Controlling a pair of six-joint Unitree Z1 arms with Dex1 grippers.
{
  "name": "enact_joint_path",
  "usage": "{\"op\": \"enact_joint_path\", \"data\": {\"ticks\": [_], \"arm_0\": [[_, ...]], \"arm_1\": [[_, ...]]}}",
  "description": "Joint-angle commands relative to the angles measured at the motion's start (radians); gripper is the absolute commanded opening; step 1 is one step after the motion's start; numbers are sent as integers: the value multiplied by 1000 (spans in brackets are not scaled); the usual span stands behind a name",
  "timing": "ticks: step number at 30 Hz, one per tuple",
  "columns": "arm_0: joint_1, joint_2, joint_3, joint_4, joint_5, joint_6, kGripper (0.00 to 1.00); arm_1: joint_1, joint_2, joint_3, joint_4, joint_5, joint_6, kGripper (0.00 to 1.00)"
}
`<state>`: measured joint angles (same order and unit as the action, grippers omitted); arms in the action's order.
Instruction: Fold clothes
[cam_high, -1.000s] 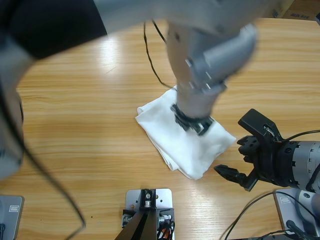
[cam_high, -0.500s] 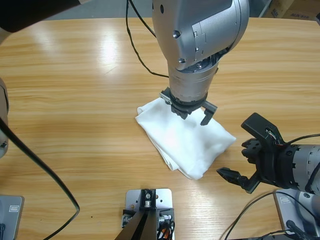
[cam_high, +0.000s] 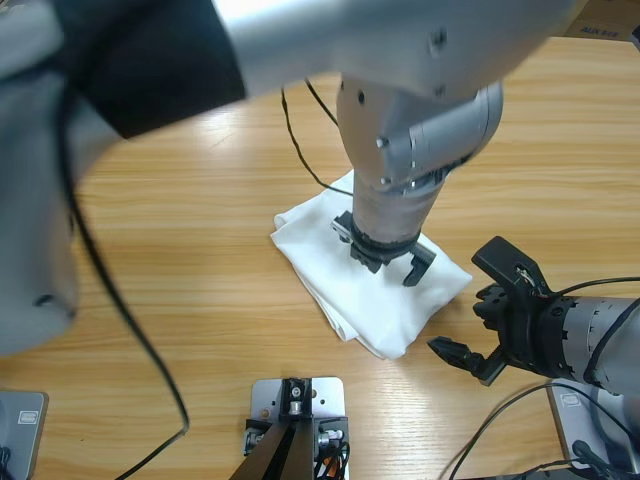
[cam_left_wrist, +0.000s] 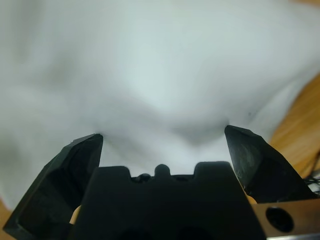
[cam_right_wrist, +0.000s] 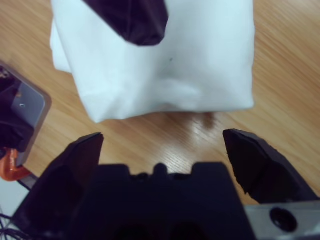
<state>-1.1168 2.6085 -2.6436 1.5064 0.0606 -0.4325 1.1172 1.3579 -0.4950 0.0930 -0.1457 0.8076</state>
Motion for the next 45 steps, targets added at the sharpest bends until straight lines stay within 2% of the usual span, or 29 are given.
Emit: {"op": "enact_joint_path", "data": {"ticks": [1,5,9,11,15,19,24,32,38,45], "arm_0": [[-12,104,-265,152,-1,68,1000],[-16,155,-266,150,-6,89,1000],[19,184,-248,153,8,144,996],[26,191,-242,153,4,143,936],[71,218,-222,153,1,115,937],[185,235,-272,151,2,130,937],[303,257,-273,153,7,138,940],[603,258,-282,153,22,105,941],[820,239,-352,153,33,129,941],[973,256,-408,152,31,128,941]], "arm_1": [[10,21,27,-7,-3,12,1000],[10,10,34,-4,-2,12,1000],[10,0,35,0,-2,16,996],[10,-3,35,2,-3,16,996],[10,-7,34,10,-3,17,996],[10,-13,41,24,-2,25,996],[10,9,31,23,11,25,996],[10,79,11,11,35,25,996],[10,141,-12,-6,62,23,996],[10,185,-51,-7,92,12,996]]}}
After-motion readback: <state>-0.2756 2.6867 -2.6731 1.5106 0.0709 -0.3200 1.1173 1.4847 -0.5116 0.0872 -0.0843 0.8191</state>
